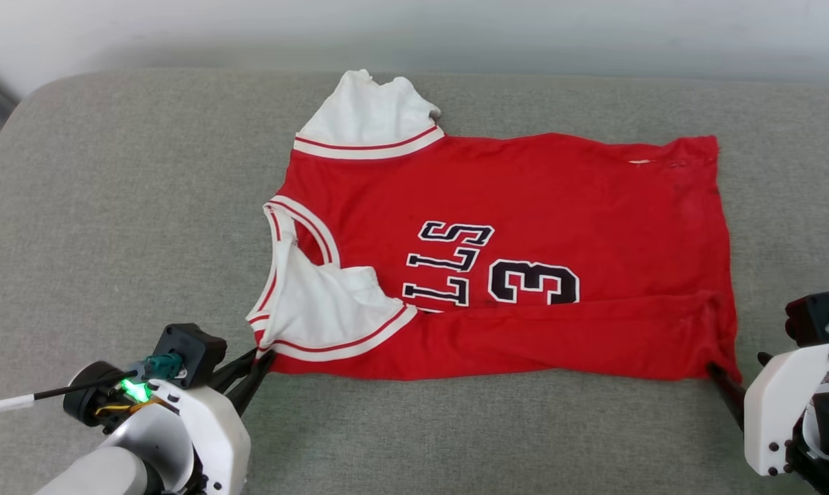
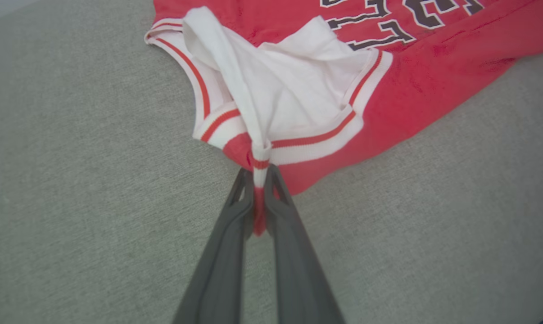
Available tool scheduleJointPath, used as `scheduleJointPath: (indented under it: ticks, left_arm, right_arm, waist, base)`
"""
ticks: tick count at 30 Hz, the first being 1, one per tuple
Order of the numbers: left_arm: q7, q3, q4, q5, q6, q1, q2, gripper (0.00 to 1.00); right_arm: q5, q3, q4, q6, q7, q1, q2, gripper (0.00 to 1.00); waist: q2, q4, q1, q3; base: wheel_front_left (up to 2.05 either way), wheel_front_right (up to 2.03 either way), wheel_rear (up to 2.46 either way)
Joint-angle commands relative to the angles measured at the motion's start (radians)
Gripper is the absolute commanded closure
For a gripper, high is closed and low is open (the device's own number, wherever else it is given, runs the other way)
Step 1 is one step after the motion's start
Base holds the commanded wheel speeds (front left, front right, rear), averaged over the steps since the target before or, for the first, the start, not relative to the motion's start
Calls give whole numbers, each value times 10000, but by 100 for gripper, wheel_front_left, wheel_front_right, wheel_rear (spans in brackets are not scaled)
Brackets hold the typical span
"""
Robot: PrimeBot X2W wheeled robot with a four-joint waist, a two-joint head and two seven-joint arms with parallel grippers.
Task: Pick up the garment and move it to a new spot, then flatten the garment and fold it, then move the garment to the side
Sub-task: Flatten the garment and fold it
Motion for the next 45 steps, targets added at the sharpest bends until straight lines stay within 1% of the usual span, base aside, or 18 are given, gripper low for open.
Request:
scheduleJointPath:
  ticks: [1,6,10,12,13,14,15,20,25,30,36,41,45]
  left_arm:
    - [59,8,-181,95,28,-125,65,100]
    - [302,9,-1102,254,242,-219,263,100]
    - [355,-14,-1444,335,335,-243,294,100]
    - [360,-25,-1493,360,353,-224,317,100]
    - [352,-21,-1480,360,346,-224,321,100]
    - [359,-32,-1454,383,342,-229,339,100]
    - [368,-43,-1425,392,326,-233,345,100]
    - [362,-75,-1175,260,239,-125,409,100]
    - [382,-206,-776,384,196,67,640,100]
    - [557,-357,-700,136,145,491,817,100]
    - [832,-669,-1063,-256,273,1409,1111,100]
    - [883,-936,-1455,-546,396,2108,1145,100]
    - [822,-1159,-1361,-490,420,2338,920,100]
  right_arm:
    - [-115,-30,88,-3,50,-156,98,0]
    - [-524,-145,695,-3,286,-456,355,0]
    - [-724,-111,1209,-3,423,-586,533,0]
    - [-592,-32,1480,-3,506,-567,659,0]
    - [-511,16,1611,-3,555,-566,720,18]
    - [-452,66,1737,0,595,-563,759,74]
    - [-412,124,1836,0,605,-563,752,100]
    - [-395,71,2156,-8,469,-626,476,100]
    - [-138,-102,2024,-10,551,-629,128,100]
    - [269,-194,1536,-10,866,-288,-299,100]
    - [738,-460,677,-10,1450,707,-791,100]
    - [869,-974,34,-10,1885,1637,-721,100]
    - [827,-1155,-96,-10,2008,2141,-531,100]
  waist:
    - [0,84,1,68]
    - [0,286,1,287]
    - [0,393,1,472]
    - [0,442,1,557]
    - [0,459,1,586]
    - [0,471,1,609]
    - [0,479,1,625]
    - [0,429,1,476]
    - [0,224,1,23]
    - [0,29,1,-622]
    - [0,-198,1,-1211]
    - [0,-272,1,-1333]
    - [0,-302,1,-1320]
  base:
    - [0,0,0]
    - [0,0,0]
    - [0,0,0]
    - [0,0,0]
    - [0,0,0]
    - [0,0,0]
    - [0,0,0]
    - [0,0,0]
    - [0,0,0]
    - [0,0,0]
    - [0,0,0]
    - [0,0,0]
    - [0,0,0]
